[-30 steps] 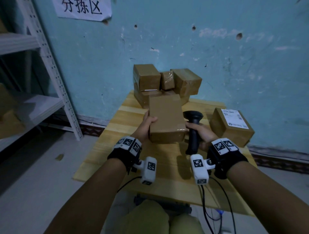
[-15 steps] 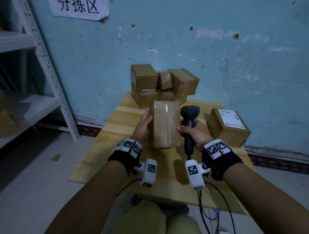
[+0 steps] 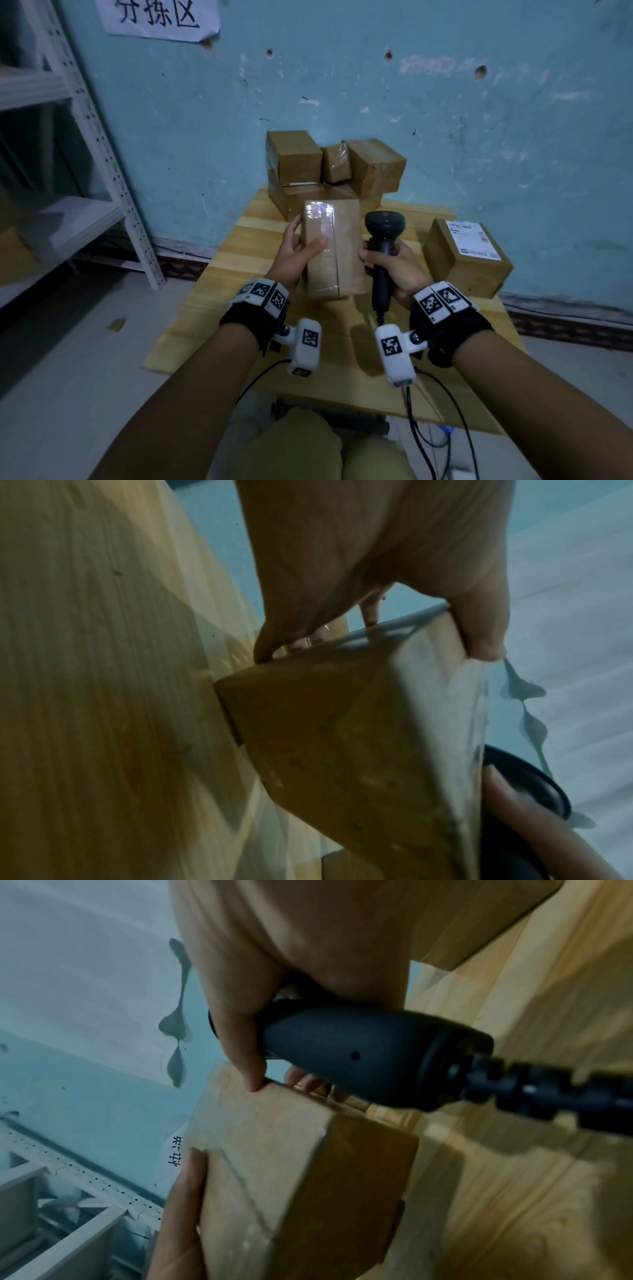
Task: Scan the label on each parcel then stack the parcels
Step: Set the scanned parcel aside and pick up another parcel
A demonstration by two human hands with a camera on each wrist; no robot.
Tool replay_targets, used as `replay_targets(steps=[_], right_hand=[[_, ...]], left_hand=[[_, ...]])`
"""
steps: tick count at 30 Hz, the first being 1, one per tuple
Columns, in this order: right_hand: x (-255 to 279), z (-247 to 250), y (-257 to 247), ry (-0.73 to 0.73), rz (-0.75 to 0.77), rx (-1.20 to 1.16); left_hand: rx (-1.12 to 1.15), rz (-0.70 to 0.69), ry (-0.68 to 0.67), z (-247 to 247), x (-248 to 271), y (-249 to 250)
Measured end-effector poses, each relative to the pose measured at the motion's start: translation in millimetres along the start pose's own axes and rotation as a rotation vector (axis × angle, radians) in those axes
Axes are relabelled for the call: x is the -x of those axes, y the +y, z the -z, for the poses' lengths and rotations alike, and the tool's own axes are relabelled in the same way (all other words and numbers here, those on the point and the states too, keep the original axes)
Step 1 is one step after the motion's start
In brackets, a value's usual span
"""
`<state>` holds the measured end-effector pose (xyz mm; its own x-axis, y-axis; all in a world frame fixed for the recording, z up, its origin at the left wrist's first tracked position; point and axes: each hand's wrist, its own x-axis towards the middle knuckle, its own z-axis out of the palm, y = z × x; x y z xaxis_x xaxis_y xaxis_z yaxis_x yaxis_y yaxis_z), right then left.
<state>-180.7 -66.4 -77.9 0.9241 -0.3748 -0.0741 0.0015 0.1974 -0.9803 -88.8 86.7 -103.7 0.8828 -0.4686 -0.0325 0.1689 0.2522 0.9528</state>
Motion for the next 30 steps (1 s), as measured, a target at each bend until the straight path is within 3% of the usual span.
replay_targets(steps=[6,18,22,25,30], right_hand=[[2,-1,-3,-0.039,-0.069,0.015],[3,-3,-1,-0.028,-0.117,-0.023],[1,-3,2,-0.032,-0.177,-0.087],[3,-3,1,-0.052,-0.266,-0.109],[4,0,3,-0.056,-0.299,-0.187]], left_hand=[[0.099,0.163,-0.078,-2,1,3],[0.079,0.124,-0.172,-9,0,9],[0.034,0.084,-0.062,-14,3,12],[-0.043,0.146,0.073,-13,0,11],[-0.275,0.027,0.236,-15,-2,19]])
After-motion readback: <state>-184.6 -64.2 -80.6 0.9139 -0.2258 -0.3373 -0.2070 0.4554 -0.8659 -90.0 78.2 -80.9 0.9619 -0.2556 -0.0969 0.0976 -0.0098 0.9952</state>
